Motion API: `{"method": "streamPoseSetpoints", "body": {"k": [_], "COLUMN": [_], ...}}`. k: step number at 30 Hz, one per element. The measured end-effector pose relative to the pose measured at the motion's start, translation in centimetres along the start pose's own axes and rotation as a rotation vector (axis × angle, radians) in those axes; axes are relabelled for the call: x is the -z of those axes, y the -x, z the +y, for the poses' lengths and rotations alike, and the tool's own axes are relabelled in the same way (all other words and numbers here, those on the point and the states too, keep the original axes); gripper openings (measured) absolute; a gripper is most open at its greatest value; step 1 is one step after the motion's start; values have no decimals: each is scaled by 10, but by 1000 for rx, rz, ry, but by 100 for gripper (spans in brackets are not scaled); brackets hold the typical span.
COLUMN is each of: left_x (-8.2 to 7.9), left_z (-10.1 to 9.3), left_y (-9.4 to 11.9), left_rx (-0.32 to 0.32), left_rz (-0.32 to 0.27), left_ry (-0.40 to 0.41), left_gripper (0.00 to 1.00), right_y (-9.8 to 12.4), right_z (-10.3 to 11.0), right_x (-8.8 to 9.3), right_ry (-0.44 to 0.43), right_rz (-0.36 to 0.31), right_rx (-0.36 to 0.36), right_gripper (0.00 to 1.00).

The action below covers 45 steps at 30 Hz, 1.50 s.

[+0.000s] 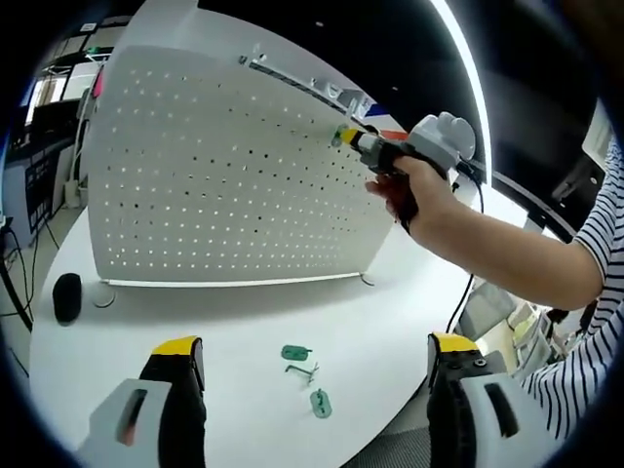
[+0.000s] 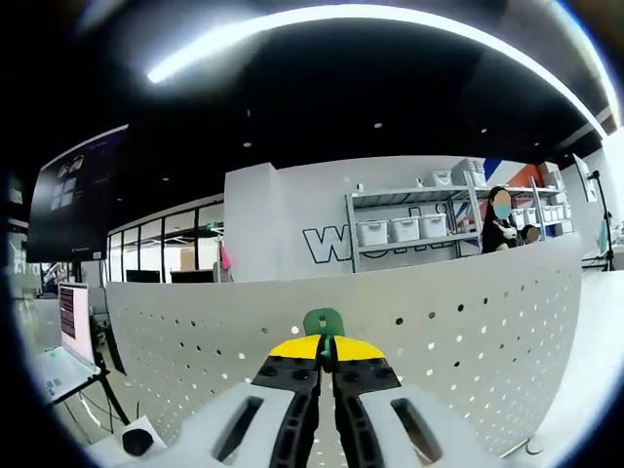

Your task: Insert the hook assembly into the mounting plate slot until the hook locks in place.

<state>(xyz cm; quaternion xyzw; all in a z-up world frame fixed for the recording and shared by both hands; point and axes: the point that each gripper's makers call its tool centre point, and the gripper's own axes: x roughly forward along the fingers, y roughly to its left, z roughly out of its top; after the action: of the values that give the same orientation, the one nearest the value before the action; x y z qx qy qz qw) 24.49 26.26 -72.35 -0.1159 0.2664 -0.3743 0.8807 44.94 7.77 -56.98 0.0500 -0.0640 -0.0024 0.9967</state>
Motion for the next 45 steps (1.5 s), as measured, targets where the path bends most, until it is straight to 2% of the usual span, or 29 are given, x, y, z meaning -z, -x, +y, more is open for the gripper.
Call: {"method": "streamPoseSetpoints", "body": {"k": [7, 29, 37, 40, 43, 45], "left_x": [1, 1, 4, 4, 2, 3], "left_z": [2, 8, 5, 3, 3, 3], "left_y": [-2, -5, -4, -4, -1, 0], "left_rx": [-1, -11, -4, -2, -4, -6], "left_rz": [7, 12, 21, 23, 15, 16], "left_ry": [5, 16, 1, 3, 5, 4], "left_gripper": [97, 97, 98, 98, 98, 98], "right_y": [-7, -11, -16, -13, -13, -11], "right_z": [3, -1, 0, 1, -1, -4], "right_x": [2, 13, 14, 12, 8, 1], "right_ry": [-4, -36, 45, 45, 53, 54], "right_rz": [-6, 3, 25, 33, 30, 18], "right_rx": [-2, 22, 26, 31, 31, 32], "right_gripper": [0, 0, 1, 2, 12, 12]}}
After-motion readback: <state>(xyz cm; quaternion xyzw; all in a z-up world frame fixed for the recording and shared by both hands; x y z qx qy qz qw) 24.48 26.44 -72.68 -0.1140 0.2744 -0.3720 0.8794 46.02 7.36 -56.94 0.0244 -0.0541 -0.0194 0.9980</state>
